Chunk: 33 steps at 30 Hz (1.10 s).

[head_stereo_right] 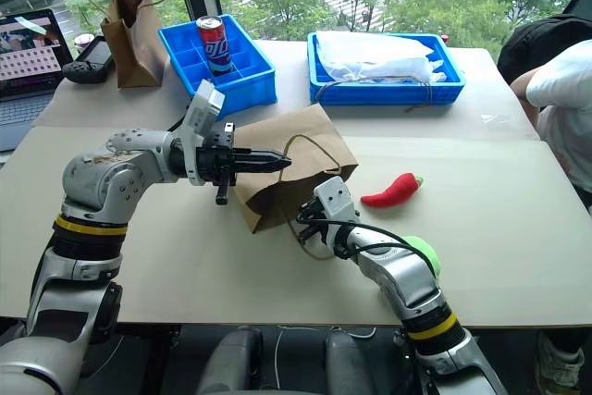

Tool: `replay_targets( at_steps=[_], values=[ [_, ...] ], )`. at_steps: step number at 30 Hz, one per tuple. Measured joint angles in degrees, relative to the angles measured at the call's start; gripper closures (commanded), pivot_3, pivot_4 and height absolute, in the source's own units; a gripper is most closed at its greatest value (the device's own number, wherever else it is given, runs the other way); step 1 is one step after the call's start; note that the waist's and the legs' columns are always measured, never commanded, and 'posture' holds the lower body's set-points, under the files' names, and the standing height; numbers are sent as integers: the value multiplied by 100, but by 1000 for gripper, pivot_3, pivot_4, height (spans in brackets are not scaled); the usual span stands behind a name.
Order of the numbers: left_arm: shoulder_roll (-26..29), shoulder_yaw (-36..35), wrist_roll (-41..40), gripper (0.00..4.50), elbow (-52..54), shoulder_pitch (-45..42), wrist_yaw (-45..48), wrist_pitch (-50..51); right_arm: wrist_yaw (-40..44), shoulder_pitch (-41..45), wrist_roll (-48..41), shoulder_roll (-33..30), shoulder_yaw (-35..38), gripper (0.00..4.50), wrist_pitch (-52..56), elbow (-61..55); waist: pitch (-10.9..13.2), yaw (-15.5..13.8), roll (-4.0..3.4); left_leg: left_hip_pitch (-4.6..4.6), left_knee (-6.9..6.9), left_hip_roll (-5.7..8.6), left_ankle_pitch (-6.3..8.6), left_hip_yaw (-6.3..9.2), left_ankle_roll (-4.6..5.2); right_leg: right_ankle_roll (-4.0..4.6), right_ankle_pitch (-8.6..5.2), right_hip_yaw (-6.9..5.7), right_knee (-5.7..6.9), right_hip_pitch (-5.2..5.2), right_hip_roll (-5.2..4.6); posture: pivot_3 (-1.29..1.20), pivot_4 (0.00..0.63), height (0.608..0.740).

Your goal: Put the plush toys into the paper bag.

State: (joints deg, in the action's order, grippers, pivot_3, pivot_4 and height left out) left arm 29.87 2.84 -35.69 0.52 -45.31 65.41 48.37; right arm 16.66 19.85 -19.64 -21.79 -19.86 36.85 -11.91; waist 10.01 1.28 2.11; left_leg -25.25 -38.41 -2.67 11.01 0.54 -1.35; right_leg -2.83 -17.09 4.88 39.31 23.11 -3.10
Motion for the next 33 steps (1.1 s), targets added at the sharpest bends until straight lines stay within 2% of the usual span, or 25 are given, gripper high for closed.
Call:
replay_targets(
  at_steps=[4,13,23,27,33],
  values=[
    [-177,-453,-346,4500,-111,-21,-637,635,246,45,289,12,-39,4485,-38,57,-1,16,0,5,0,-1,0,1,0,0,0,0,5,-3,0,0,150,698],
    [-677,-1984,-965,4500,-1161,-615,-2530,1749,500,-20,560,162,75,4485,-39,82,-4,27,2,8,-2,1,0,6,-1,0,0,-3,11,-5,-1,0,150,698],
    [-1063,-2842,-1575,4500,-1539,-1001,-3733,2291,641,-75,714,250,141,4485,0,77,-6,36,4,9,-1,2,-2,11,-4,0,0,-6,13,-5,-2,0,150,698],
    [-959,-2736,-1622,4500,-1282,-905,-3766,2238,691,-106,722,250,219,4485,11,-1,-6,51,4,9,2,4,-2,11,-6,0,0,-6,13,-5,-4,0,150,698],
    [-788,-2394,-1877,4500,-958,-551,-3327,2568,912,-151,524,190,537,4485,280,-261,-5,54,3,5,2,8,-6,12,-13,0,0,-6,14,0,-7,0,150,698]
  ],
)
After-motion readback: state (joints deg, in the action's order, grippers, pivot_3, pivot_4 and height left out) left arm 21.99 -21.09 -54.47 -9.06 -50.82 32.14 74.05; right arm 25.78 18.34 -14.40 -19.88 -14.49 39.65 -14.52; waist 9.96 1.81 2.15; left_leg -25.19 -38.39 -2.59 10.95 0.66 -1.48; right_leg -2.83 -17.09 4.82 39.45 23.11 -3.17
